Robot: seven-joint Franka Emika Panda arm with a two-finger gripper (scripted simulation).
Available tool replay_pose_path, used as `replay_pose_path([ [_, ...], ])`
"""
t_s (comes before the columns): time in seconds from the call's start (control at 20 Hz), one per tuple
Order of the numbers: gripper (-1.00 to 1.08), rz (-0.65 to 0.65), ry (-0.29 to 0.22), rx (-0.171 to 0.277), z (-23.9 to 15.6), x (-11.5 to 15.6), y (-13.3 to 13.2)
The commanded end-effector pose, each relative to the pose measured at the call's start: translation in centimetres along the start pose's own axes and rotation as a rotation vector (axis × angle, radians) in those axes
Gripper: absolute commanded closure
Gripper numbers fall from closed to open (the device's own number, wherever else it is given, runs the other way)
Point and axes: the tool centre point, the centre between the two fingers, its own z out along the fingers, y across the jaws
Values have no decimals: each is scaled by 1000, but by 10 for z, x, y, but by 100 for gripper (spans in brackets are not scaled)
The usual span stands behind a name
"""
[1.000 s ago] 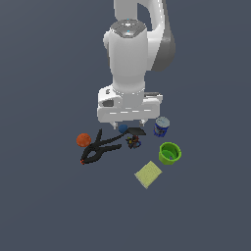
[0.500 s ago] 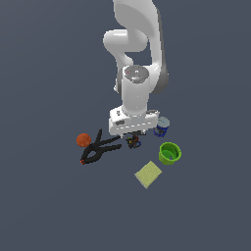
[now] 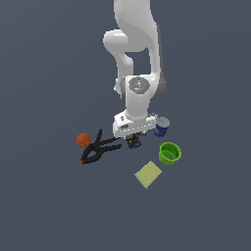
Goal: Pick up a designated object from a clutter of objects.
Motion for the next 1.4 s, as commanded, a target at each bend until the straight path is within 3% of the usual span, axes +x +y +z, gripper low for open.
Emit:
replay_pose_path([
  [0.0,-92,-8,-1,0,5,-3,-2],
  [1.15,-92,-9,-2,1,56,-4,-2],
  [1.2,108,-9,-2,1,56,-4,-2],
  [1.35,108,-9,-2,1,56,-4,-2],
])
